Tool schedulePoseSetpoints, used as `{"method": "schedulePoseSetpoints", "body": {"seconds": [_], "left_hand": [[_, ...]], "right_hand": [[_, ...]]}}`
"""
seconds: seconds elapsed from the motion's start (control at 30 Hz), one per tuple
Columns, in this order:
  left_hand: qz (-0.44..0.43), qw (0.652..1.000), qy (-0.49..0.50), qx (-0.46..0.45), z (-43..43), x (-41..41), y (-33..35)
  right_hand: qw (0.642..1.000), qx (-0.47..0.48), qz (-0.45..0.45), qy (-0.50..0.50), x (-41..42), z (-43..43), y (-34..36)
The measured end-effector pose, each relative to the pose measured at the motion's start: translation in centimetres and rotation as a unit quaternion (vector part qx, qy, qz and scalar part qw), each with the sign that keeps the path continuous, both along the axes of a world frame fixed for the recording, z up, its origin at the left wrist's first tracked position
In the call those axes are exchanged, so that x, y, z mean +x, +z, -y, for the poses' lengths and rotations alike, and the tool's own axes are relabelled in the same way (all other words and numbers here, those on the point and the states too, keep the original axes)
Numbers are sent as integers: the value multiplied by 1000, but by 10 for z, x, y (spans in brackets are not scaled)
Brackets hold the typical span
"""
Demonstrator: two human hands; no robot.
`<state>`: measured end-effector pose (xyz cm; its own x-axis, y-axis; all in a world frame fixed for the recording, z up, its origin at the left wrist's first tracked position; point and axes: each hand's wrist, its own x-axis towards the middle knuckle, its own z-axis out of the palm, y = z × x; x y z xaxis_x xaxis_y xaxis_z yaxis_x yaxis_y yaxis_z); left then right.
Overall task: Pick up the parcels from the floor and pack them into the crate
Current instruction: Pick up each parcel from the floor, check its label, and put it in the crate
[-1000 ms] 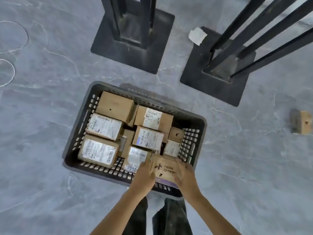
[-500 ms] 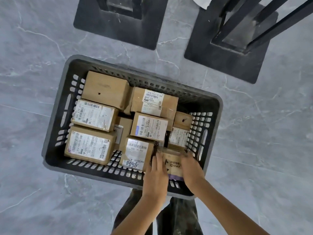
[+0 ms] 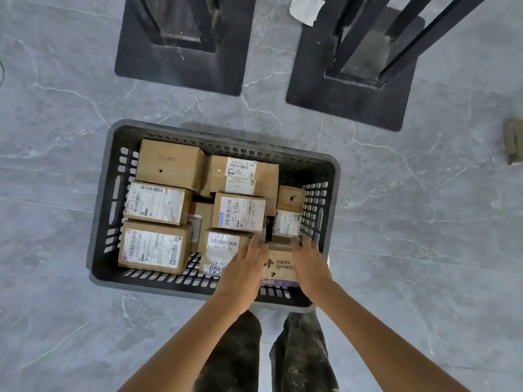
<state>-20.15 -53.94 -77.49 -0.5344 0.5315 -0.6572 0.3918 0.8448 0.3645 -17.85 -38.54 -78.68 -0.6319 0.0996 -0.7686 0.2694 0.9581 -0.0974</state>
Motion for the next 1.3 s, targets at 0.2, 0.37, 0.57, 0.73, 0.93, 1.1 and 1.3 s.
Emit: {"method": "schedulePoseSetpoints", "body": {"seconds": [0.2, 0.37, 0.57, 0.73, 0.93, 1.1, 1.3], "left_hand": [[46, 997, 45, 51, -10, -67, 108], [-88, 987, 62, 118, -38, -132, 258], [-240, 953, 75, 170, -75, -203, 469], [-328, 911, 43, 247, -97, -226, 641], [-389, 848, 39, 359, -130, -193, 765], [-394, 823, -45, 408, -179, -149, 806], [-361, 805, -120, 455, -254, -88, 818]], "right_hand": [[985, -99, -111, -93, -53, -17, 103], [950, -130, -223, -176, -119, -25, 246], [918, -116, -330, -188, -196, -44, 461], [857, -117, -465, -189, -203, -66, 640], [764, -93, -594, -232, -133, -110, 771], [729, -42, -636, -250, -61, -151, 816], [695, -2, -640, -327, 27, -211, 831]]}}
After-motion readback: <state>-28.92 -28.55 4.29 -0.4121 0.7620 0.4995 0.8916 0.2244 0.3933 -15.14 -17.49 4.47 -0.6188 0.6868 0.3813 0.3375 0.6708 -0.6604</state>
